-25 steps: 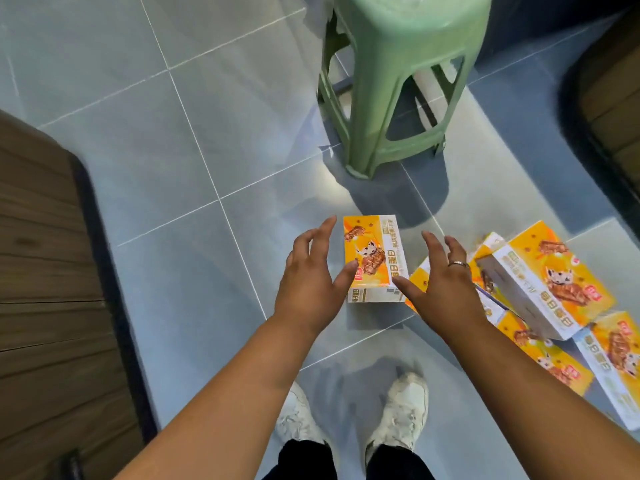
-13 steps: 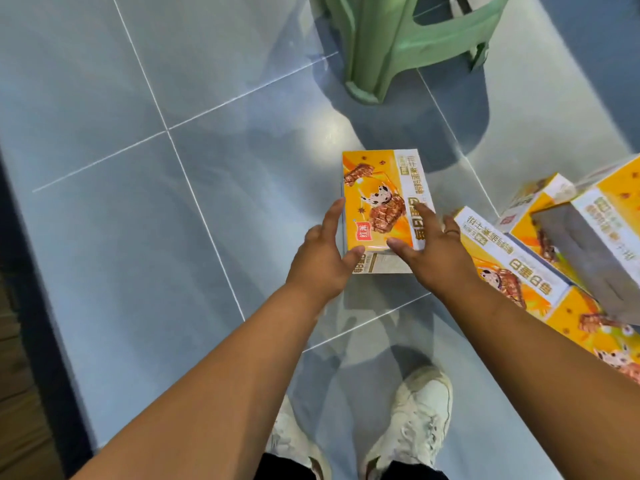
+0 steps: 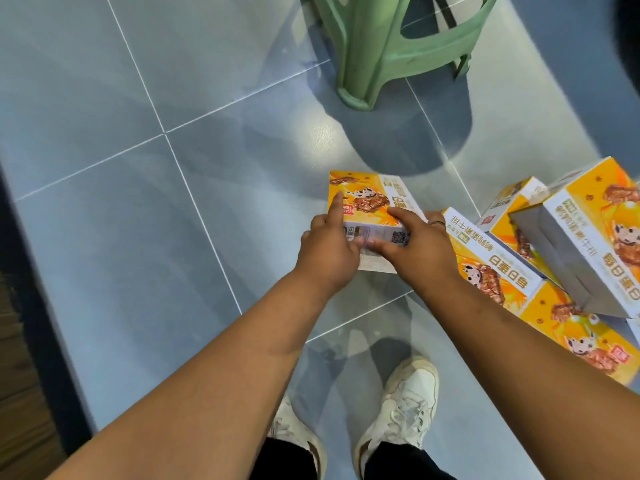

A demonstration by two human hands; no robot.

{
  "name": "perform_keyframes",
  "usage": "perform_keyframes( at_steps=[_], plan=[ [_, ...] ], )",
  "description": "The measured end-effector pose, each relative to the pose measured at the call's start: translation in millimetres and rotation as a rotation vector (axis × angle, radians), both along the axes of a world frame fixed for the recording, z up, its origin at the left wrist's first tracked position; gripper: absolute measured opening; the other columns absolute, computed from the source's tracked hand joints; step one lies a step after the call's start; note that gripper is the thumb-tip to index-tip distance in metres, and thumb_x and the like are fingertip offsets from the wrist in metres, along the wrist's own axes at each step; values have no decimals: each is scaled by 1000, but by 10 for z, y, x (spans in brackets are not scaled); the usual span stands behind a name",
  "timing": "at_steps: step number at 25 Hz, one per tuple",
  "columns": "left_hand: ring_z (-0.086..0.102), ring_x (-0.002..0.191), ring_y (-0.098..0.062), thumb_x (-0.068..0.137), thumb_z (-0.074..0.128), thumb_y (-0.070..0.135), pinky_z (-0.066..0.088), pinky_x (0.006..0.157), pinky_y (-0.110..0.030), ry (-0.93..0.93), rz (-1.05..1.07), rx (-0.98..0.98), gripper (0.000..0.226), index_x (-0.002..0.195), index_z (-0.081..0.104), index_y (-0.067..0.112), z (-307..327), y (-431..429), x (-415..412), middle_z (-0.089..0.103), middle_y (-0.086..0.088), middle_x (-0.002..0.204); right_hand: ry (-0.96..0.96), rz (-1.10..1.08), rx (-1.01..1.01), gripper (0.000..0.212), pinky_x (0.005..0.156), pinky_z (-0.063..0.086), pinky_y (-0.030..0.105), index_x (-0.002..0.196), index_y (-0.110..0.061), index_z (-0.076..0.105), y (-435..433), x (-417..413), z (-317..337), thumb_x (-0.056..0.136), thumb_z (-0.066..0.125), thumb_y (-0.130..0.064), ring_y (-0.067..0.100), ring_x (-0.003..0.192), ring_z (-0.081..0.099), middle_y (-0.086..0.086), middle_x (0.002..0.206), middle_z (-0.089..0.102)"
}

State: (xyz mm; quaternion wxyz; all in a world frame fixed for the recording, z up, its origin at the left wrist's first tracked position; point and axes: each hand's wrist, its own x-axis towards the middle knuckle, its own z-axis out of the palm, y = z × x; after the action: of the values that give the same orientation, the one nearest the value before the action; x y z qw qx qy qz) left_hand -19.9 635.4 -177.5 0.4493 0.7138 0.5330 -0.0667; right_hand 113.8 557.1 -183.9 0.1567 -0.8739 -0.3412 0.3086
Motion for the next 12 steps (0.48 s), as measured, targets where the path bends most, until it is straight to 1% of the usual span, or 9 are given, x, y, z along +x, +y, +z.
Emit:
perform_keyframes(
  at_steps=[4, 7, 10, 12],
  plan=[
    [45, 121, -34, 92, 61, 27, 38, 104, -43, 11, 3, 50, 82, 154, 8, 34, 661, 47, -111, 44, -12, 133, -14, -11, 38, 76, 97, 45, 37, 136, -38, 50, 78, -19, 645, 67, 78, -55, 26, 113, 53, 8, 123, 49],
    [40, 126, -32, 88, 66, 32, 33, 105, -41, -17, 24, 104, 89, 154, 6, 33, 1348, 127, -154, 40, -10, 138, -8, -13, 117, 90, 98, 43, 37, 143, -35, 37, 158, -31, 1330, 66, 81, -51, 26, 117, 51, 9, 126, 53],
    [39, 127, -29, 83, 71, 35, 35, 103, -39, -62, 14, 177, 97, 153, 4, 36, 2092, 237, -194, 41, -7, 139, -11, -51, 235, 102, 98, 45, 41, 148, -35, 25, 223, -51, 2085, 65, 83, -48, 28, 116, 53, 8, 126, 58],
    [38, 127, -25, 83, 71, 37, 36, 102, -39, -92, 5, 239, 96, 152, 5, 37, 2595, 301, -223, 42, -4, 140, -25, -55, 294, 106, 98, 44, 39, 150, -39, 18, 264, -63, 2596, 66, 82, -48, 27, 116, 52, 6, 124, 60]
  ],
)
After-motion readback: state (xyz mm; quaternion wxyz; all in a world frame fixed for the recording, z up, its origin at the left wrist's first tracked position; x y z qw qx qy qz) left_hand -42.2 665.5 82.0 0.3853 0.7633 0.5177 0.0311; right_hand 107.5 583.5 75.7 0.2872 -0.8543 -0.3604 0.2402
